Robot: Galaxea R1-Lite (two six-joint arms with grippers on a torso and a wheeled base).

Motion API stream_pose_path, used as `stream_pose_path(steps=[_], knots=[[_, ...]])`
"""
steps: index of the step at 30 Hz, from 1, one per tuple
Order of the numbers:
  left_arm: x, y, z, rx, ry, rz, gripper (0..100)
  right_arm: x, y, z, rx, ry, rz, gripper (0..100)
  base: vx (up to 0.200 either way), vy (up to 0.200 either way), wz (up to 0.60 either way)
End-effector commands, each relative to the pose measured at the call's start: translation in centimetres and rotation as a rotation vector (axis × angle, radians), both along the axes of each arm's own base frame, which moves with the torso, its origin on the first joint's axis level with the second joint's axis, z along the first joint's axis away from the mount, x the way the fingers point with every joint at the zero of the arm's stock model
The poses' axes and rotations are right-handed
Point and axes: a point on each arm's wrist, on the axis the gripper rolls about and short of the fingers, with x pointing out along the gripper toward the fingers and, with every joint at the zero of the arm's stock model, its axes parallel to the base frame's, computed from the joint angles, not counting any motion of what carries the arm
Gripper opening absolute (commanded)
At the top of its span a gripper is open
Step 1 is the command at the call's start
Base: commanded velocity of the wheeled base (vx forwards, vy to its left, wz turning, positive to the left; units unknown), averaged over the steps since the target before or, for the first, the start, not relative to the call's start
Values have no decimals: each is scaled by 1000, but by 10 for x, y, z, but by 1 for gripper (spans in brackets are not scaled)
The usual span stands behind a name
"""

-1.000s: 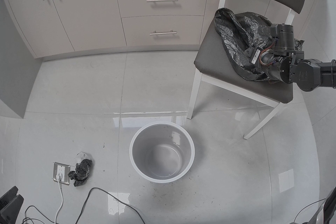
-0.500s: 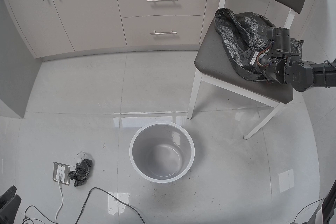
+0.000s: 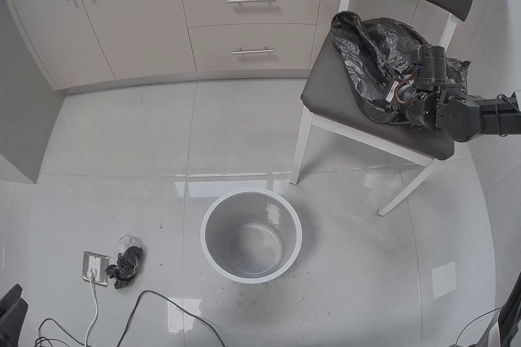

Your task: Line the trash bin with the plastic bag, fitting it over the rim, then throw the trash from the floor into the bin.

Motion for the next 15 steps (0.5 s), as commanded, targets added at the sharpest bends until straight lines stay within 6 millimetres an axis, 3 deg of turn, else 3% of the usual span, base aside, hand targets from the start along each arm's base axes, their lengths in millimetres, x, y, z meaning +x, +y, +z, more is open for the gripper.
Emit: stream_pose_path(steps=[1, 10, 11, 13, 14, 15], knots=[[-3, 0, -1, -2, -21, -2, 100, -1, -2, 7, 11, -19, -2, 0, 0, 0, 0], [3, 0, -6, 0, 5, 5, 100, 5, -17, 9, 63, -26, 12, 0, 0, 0, 0], [8, -1, -4, 2, 33, 14, 100, 5, -21, 11, 140, -22, 102, 0, 0, 0, 0], [8, -1, -4, 2, 33, 14, 100, 5, -21, 11, 140, -22, 102, 0, 0, 0, 0], [20, -2, 8, 2, 34, 25, 100, -5, -27, 22, 336, 22, 297, 0, 0, 0, 0], [26, -2, 13, 3, 36, 33, 100, -9, -30, 28, 422, 35, 378, 0, 0, 0, 0]])
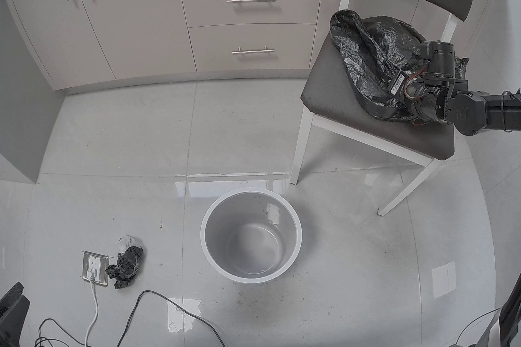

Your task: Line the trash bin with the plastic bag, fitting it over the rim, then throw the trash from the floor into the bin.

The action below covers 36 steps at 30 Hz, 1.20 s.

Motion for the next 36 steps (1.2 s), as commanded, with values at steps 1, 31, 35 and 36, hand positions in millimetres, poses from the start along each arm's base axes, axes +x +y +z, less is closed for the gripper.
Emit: stream_pose_path(steps=[1, 31, 35, 36], knots=[[28, -2, 21, 4, 46, 29, 100, -16, -18, 25, 341, 47, 326, 0, 0, 0, 0], [279, -67, 97, -167, 356, -417, 100, -179, -37, 72, 437, -141, 1239, 0, 0, 0, 0], [301, -77, 64, -132, 393, -520, 100, -214, -33, 87, 437, -182, 1291, 0, 0, 0, 0], [301, -77, 64, -132, 393, -520, 100, -214, -33, 87, 437, -182, 1291, 0, 0, 0, 0]])
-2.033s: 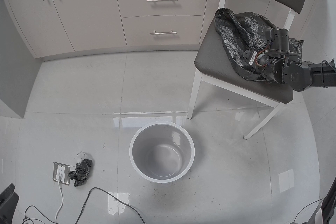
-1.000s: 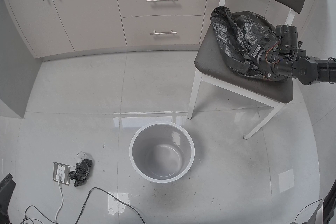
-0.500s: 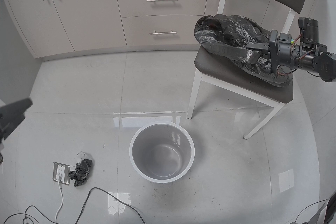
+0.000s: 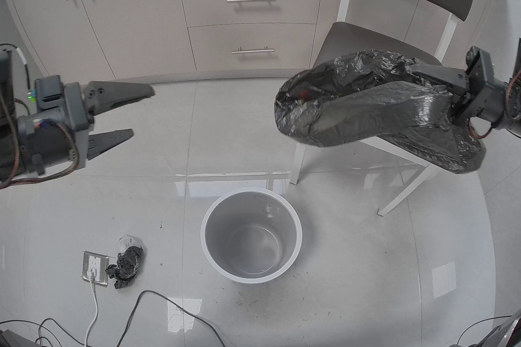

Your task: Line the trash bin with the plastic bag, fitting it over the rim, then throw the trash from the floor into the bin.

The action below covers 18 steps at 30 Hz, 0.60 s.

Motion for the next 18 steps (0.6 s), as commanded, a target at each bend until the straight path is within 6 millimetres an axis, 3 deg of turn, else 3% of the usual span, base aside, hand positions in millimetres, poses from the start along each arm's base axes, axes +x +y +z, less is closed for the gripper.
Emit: stream_pose_path(steps=[1, 5, 8, 12, 18], knots=[[61, -25, -67, 33, 134, -128, 100, -80, 1, 30, 33, -127, 98, 0, 0, 0, 0], [83, -43, -87, 37, 138, -159, 100, -94, 4, 34, 56, -109, 136, 0, 0, 0, 0], [90, -55, -81, 48, 96, -176, 100, -101, 3, 40, 82, -77, 139, 0, 0, 0, 0], [117, -66, -75, 100, 2, -148, 100, -101, 10, 42, 94, -56, 179, 0, 0, 0, 0], [116, -107, -87, 111, 15, -222, 100, -98, 30, 36, 90, -17, 278, 0, 0, 0, 0]])
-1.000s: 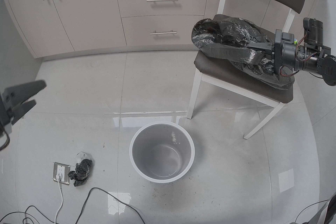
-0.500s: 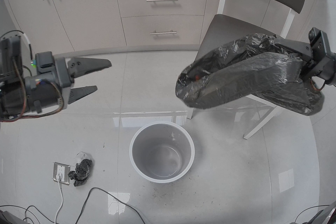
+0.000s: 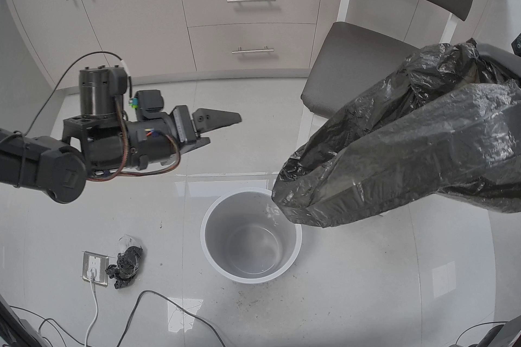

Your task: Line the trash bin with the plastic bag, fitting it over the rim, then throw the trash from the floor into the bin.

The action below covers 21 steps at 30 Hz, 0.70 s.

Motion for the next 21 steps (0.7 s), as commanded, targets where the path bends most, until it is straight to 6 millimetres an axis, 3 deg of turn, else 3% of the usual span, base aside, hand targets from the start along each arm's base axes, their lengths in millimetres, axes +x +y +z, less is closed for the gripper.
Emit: stream_pose_path(steps=[1, 8, 21], knots=[[8, -42, -24, 29, 36, -85, 100, 0, 17, -2, -3, 24, 90, 0, 0, 0, 0], [8, -70, -14, -55, 83, -132, 100, 19, 36, -6, -16, 58, 139, 0, 0, 0, 0], [7, -73, -20, -54, 118, -126, 100, 30, 38, -7, -21, 70, 126, 0, 0, 0, 0]])
